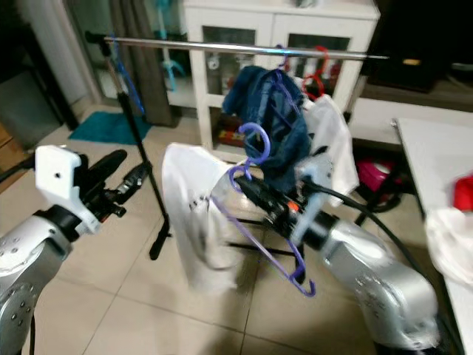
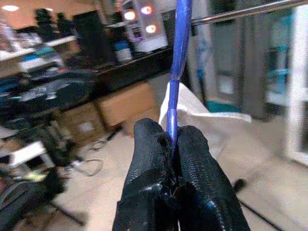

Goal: Hang hanger

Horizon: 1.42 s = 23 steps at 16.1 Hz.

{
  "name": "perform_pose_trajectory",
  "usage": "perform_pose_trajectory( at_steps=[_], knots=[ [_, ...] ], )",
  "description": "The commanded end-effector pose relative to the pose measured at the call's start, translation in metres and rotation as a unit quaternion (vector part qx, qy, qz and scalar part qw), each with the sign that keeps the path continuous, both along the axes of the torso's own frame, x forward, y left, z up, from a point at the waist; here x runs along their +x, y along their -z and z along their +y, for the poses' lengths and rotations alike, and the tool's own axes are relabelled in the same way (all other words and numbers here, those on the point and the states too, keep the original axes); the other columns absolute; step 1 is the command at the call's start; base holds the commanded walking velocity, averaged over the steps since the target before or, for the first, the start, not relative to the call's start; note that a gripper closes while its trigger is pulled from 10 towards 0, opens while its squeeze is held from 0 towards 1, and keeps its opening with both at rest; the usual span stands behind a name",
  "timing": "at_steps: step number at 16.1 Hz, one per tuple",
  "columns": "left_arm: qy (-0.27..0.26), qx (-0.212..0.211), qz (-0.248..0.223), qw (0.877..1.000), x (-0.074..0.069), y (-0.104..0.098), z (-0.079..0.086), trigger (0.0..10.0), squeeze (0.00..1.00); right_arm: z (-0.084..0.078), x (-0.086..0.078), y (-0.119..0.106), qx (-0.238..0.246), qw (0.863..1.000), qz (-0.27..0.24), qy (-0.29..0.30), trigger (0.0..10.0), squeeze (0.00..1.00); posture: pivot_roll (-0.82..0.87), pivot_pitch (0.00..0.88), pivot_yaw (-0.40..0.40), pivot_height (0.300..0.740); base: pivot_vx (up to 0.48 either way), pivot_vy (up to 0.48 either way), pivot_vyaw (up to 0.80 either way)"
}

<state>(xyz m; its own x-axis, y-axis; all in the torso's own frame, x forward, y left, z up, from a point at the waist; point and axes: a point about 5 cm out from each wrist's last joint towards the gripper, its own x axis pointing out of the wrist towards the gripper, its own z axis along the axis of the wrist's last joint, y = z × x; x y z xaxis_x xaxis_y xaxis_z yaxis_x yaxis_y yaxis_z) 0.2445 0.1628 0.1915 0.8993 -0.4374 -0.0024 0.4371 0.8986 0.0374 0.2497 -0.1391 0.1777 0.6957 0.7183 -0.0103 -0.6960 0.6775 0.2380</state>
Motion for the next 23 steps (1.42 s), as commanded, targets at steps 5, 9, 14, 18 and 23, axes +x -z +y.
perform_pose_trajectory(
  at_steps=[5,9,14,18,23],
  knots=[
    [0.077,0.105,-0.018,0.991,0.010,0.011,-0.023,10.0,0.74,0.023,0.024,-0.015,0.001,0.999,-0.031,0.026,10.0,0.00,-0.11,0.000,0.065,0.740,0.000,0.000,0.00],
    [0.067,0.202,-0.081,0.974,0.032,0.020,-0.030,10.0,0.00,0.038,0.028,-0.028,0.051,0.998,-0.033,-0.017,10.0,0.00,-0.12,0.000,0.050,0.740,0.000,0.000,0.00],
    [0.079,0.182,-0.138,0.970,0.055,0.013,-0.043,0.0,0.00,0.040,0.026,-0.033,0.061,0.997,-0.044,-0.029,10.0,0.00,-0.13,0.000,0.062,0.740,0.000,0.000,0.00],
    [0.074,0.185,-0.163,0.966,0.063,0.012,-0.042,0.0,0.00,0.040,0.025,-0.032,0.063,0.997,-0.045,-0.027,10.0,0.00,-0.14,0.000,0.074,0.740,0.000,0.000,0.00],
    [0.067,0.185,-0.168,0.966,0.063,0.016,-0.038,0.0,0.00,0.040,0.025,-0.029,0.066,0.997,-0.039,-0.021,10.0,0.00,-0.13,0.000,0.068,0.740,0.000,0.000,0.00]
  ],
)
